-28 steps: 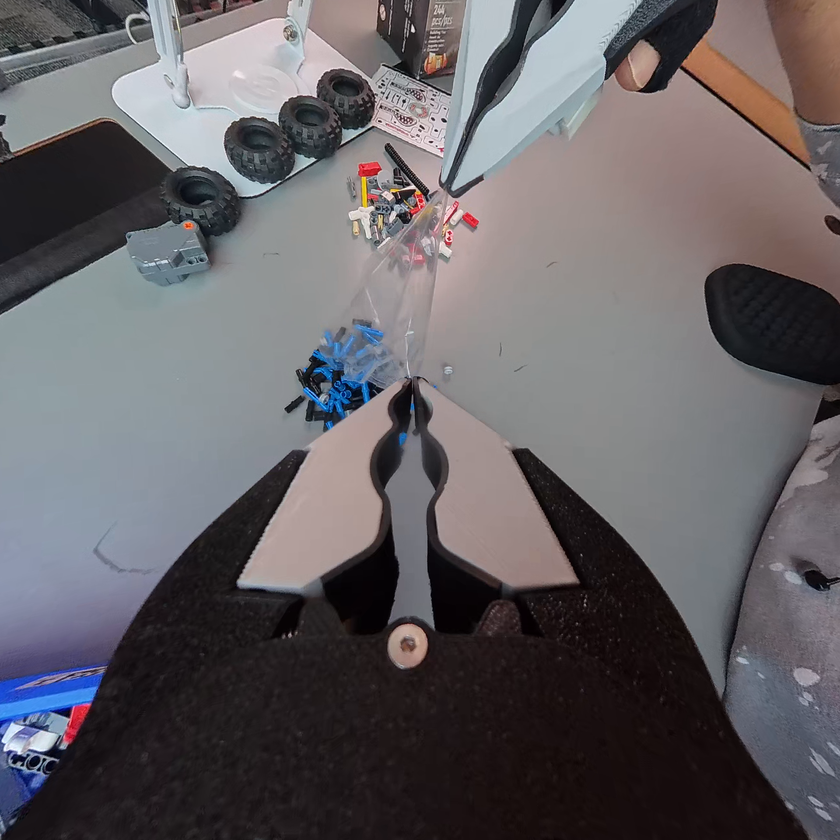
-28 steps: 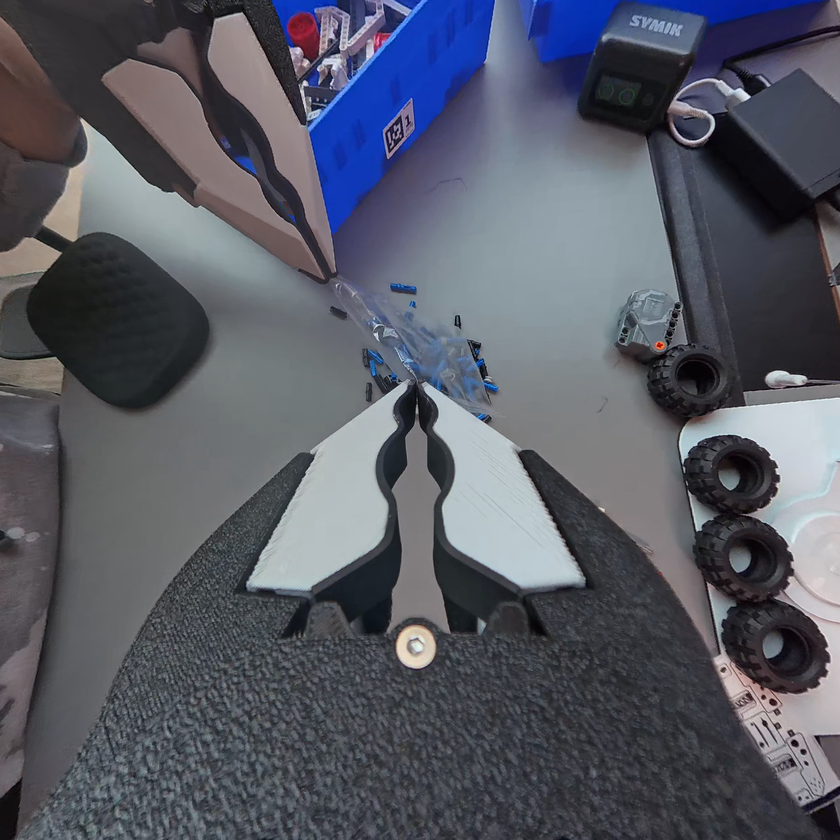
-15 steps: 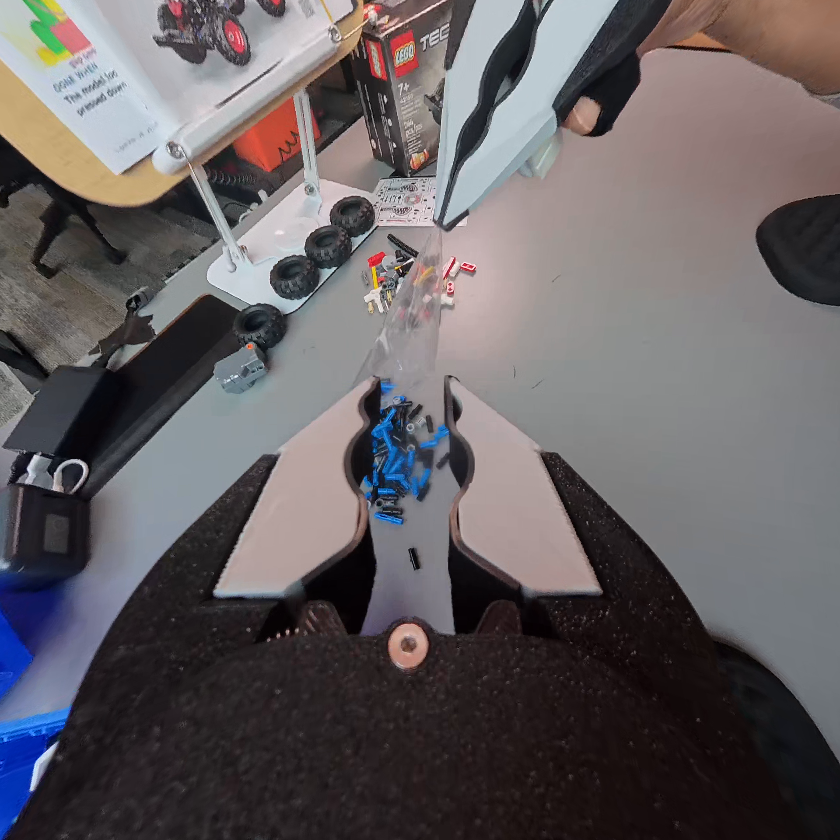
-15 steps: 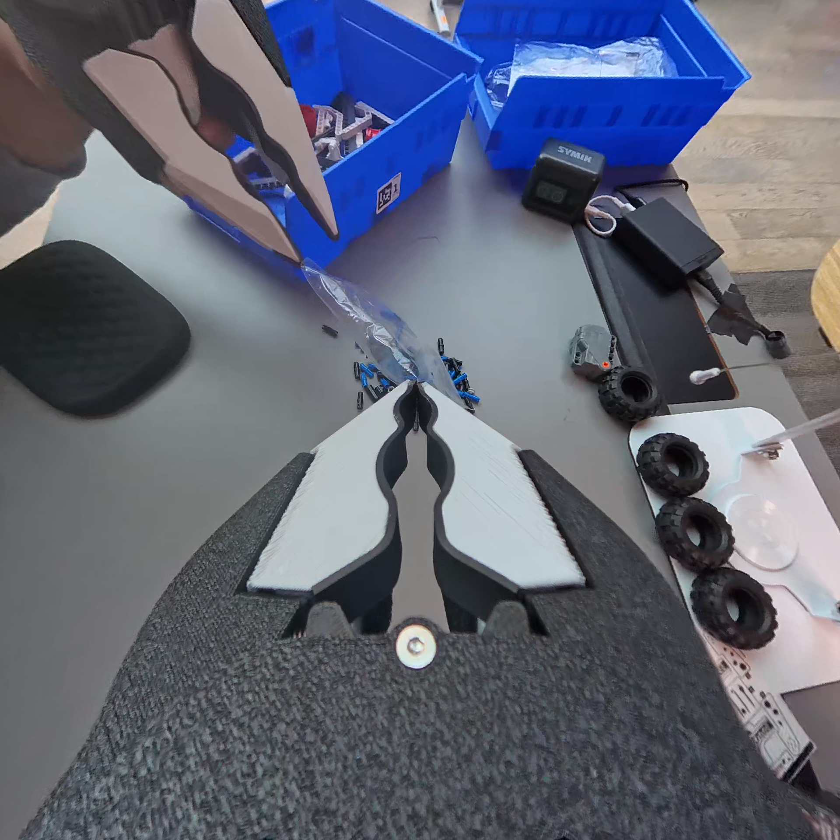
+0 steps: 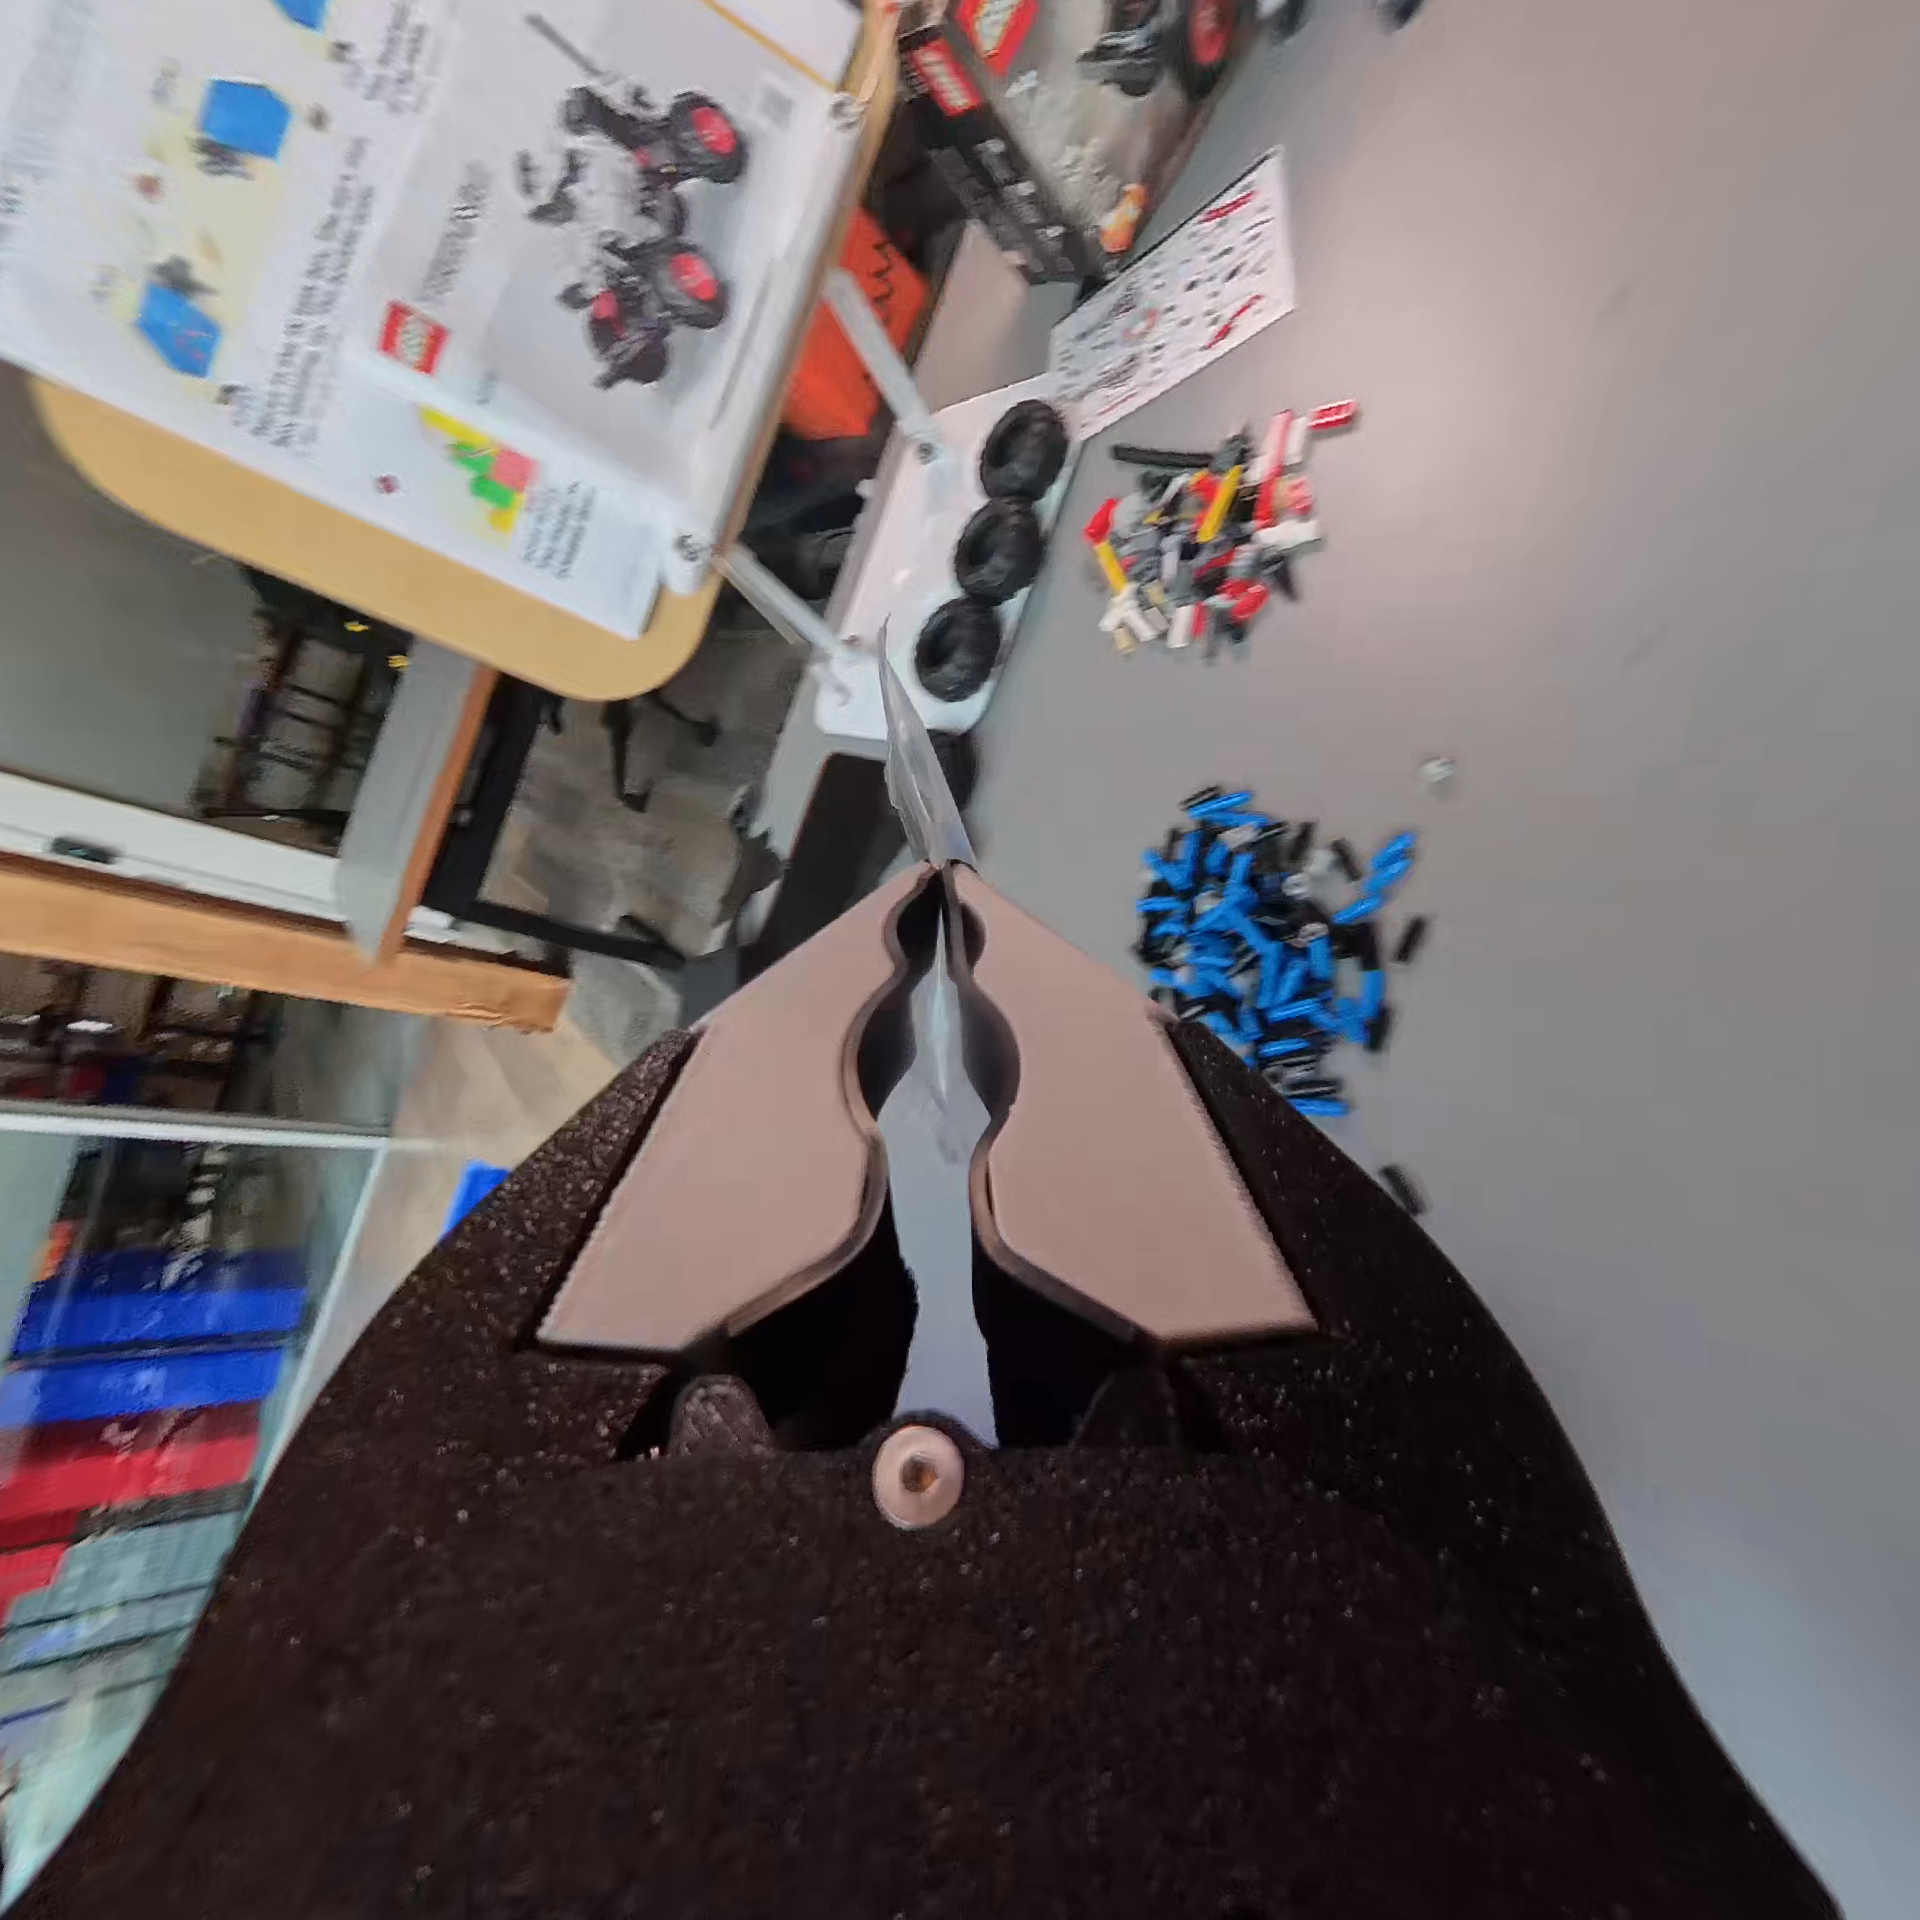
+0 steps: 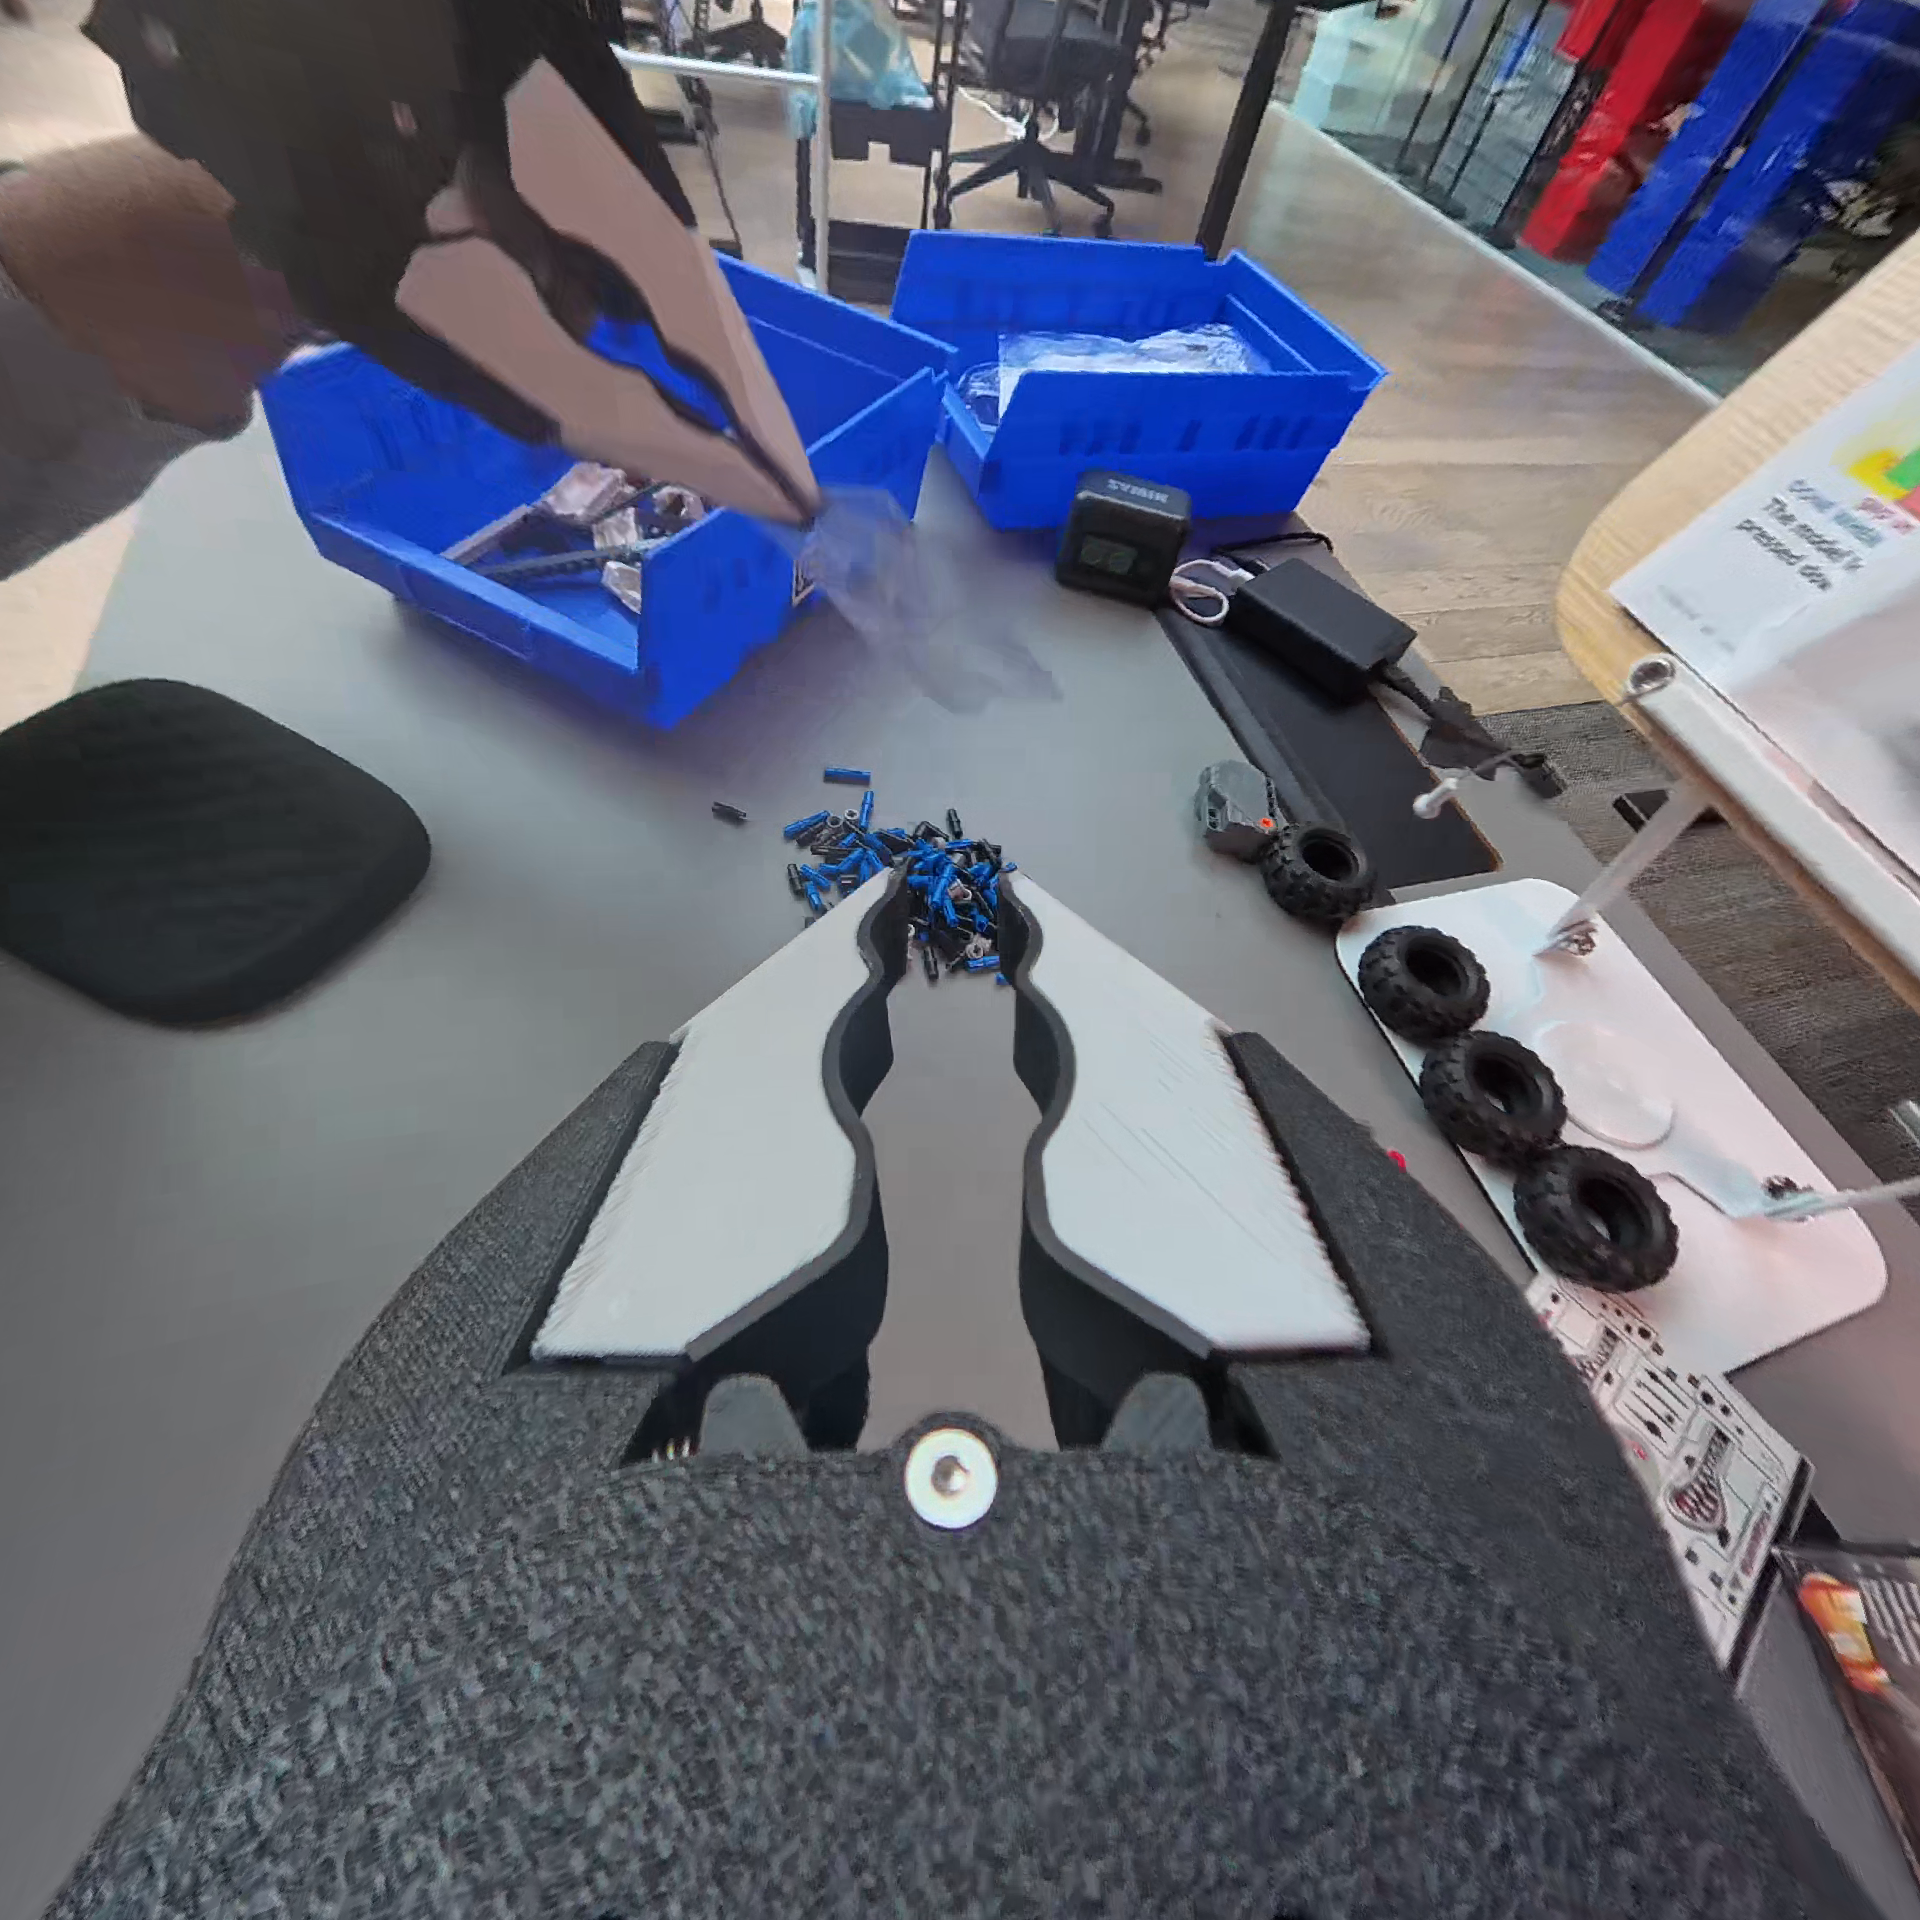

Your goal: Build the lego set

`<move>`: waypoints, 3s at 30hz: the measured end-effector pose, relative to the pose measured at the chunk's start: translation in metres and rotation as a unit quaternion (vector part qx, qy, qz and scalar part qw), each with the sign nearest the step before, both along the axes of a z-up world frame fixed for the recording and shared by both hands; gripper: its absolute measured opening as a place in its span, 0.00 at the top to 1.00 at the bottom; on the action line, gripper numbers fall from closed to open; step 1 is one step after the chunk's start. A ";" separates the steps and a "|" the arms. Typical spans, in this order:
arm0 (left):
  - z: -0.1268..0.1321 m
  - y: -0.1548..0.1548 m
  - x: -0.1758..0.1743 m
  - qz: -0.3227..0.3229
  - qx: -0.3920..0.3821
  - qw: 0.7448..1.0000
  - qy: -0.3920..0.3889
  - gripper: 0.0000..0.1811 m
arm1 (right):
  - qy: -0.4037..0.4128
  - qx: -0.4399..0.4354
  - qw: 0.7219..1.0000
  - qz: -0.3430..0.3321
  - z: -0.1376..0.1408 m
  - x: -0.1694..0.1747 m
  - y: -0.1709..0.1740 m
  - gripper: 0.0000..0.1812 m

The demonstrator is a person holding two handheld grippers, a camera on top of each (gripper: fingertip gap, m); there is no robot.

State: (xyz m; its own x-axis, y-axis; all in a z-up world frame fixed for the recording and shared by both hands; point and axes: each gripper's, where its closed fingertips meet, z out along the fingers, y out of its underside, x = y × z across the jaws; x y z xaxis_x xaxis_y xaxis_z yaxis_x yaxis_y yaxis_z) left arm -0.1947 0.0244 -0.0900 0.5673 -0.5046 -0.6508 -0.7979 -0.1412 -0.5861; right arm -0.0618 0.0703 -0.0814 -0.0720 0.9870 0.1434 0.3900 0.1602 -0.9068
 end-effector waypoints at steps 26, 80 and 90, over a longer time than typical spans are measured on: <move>-0.043 0.116 -0.341 0.343 -0.126 0.899 -0.243 0.57 | 0.003 -0.104 0.988 -0.116 -0.111 0.083 0.045 0.92; -0.097 -0.111 -0.052 0.341 -0.129 0.919 -0.154 0.83 | 0.071 -0.098 0.988 -0.093 -0.095 0.087 0.029 0.94; -0.174 -0.141 -0.088 0.287 -0.332 0.893 -0.096 0.73 | 0.047 -0.099 0.990 -0.085 -0.107 0.081 0.022 0.94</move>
State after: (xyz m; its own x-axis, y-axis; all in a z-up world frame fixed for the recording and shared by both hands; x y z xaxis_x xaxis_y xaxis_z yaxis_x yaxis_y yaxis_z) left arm -0.2823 -0.1170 -0.2644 0.9257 -0.3336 -0.1783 -0.3761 -0.8622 -0.3393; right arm 0.0192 0.0924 -0.1888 0.1014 0.9933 -0.0553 0.3089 -0.0843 -0.9474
